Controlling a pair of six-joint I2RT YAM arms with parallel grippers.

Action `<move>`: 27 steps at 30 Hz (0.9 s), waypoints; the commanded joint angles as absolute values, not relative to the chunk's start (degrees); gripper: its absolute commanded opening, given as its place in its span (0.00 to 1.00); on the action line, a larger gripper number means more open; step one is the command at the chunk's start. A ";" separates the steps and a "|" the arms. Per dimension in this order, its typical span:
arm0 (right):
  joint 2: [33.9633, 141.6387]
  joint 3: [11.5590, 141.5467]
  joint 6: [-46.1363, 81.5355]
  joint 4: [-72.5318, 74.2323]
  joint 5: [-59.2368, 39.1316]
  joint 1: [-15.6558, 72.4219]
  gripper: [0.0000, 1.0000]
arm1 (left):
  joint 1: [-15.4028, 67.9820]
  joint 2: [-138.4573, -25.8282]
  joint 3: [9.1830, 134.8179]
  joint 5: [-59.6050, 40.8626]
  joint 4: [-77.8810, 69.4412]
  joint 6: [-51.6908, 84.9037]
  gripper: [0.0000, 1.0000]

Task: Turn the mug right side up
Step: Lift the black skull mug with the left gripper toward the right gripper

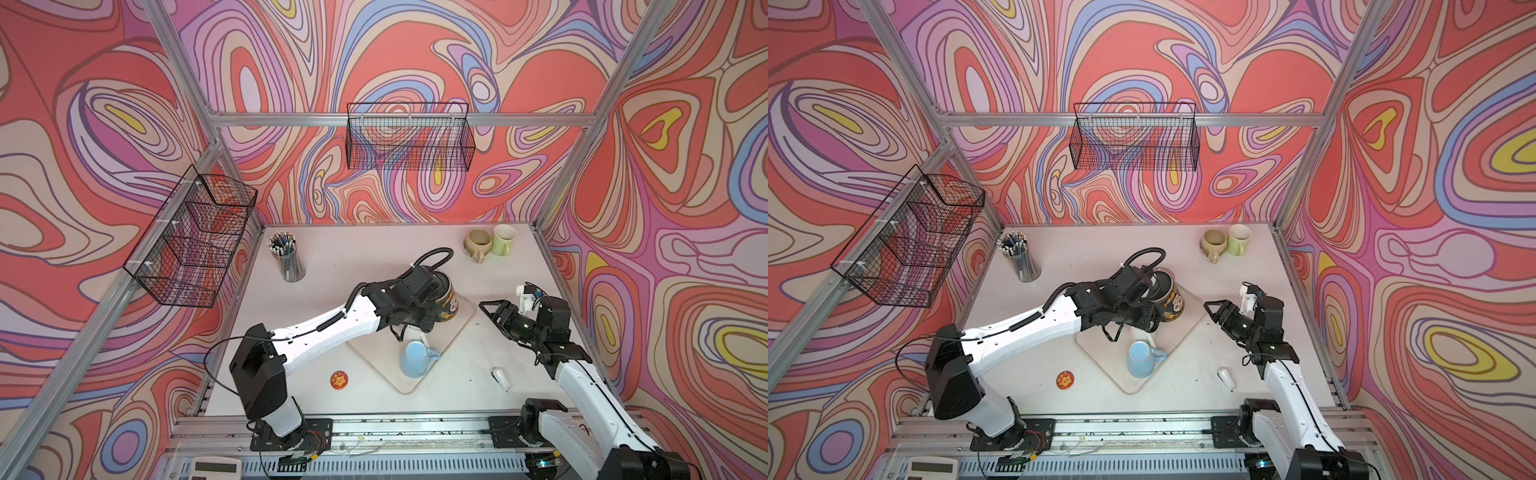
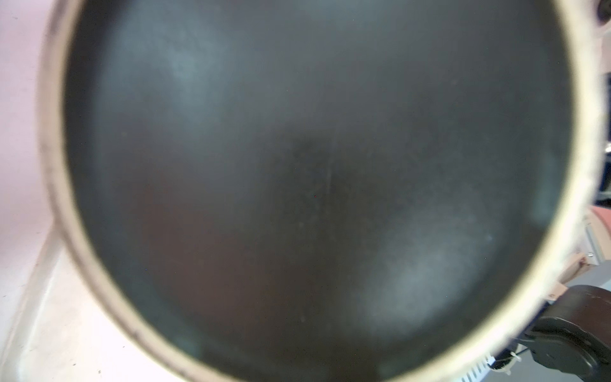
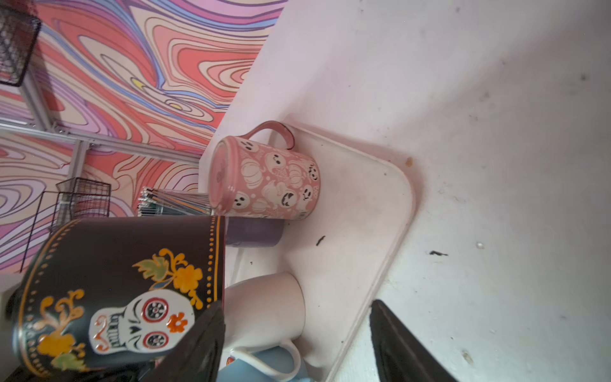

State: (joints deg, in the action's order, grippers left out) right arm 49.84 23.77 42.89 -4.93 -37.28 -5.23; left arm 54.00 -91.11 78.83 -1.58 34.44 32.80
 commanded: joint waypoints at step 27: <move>66.98 26.44 61.14 50.91 -46.15 19.46 0.84 | 32.00 -64.06 47.90 -31.82 -23.98 52.51 0.00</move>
State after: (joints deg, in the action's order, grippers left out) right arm 65.28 24.25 60.36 44.38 -47.27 17.87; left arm 33.15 -67.57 46.94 -27.44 -4.54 49.17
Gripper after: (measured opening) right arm 0.835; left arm 0.197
